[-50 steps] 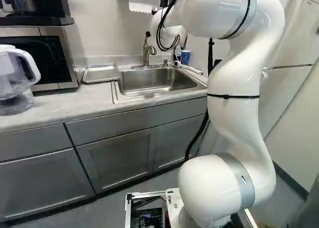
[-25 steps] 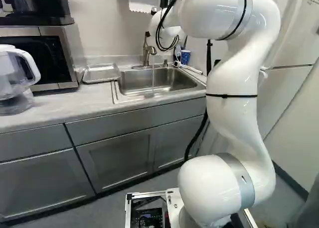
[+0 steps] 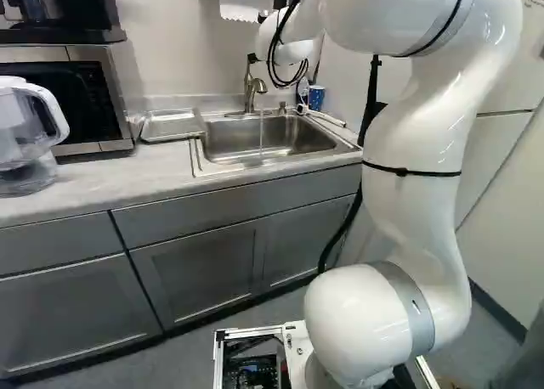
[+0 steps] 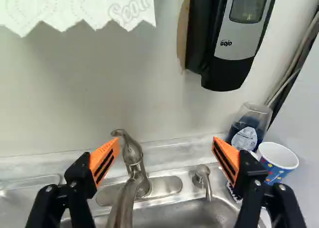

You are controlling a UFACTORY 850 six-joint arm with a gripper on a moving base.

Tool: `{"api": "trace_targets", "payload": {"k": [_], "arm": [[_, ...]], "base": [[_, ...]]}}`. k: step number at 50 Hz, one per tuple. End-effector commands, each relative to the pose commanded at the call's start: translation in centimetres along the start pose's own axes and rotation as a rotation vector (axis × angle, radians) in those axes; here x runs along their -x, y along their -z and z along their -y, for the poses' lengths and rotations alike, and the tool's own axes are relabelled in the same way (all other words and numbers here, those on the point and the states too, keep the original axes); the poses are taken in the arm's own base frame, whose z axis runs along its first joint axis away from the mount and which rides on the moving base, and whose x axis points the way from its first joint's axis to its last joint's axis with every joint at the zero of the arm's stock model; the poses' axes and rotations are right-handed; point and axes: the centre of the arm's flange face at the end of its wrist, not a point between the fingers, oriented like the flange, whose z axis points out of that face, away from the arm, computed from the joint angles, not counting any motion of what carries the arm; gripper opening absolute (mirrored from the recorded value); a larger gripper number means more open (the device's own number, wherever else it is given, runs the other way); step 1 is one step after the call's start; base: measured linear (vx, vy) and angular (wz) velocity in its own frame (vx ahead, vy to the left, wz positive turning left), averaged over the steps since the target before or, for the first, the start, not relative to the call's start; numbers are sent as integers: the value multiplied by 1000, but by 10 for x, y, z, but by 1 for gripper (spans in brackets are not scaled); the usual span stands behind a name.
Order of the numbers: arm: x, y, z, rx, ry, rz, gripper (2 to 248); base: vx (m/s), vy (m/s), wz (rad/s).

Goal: Rinse the cup and place it in the tray

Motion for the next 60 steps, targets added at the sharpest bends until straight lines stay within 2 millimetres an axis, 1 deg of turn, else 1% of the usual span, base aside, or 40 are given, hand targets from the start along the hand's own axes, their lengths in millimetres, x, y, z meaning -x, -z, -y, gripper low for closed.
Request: {"api": "trace_targets", "payload": {"k": [27,60], "arm": [[9,54,6,-9,2,44,247],[31,122,10,-18,5,166,247]], "base": [[0,0,0],[0,0,0]]}}
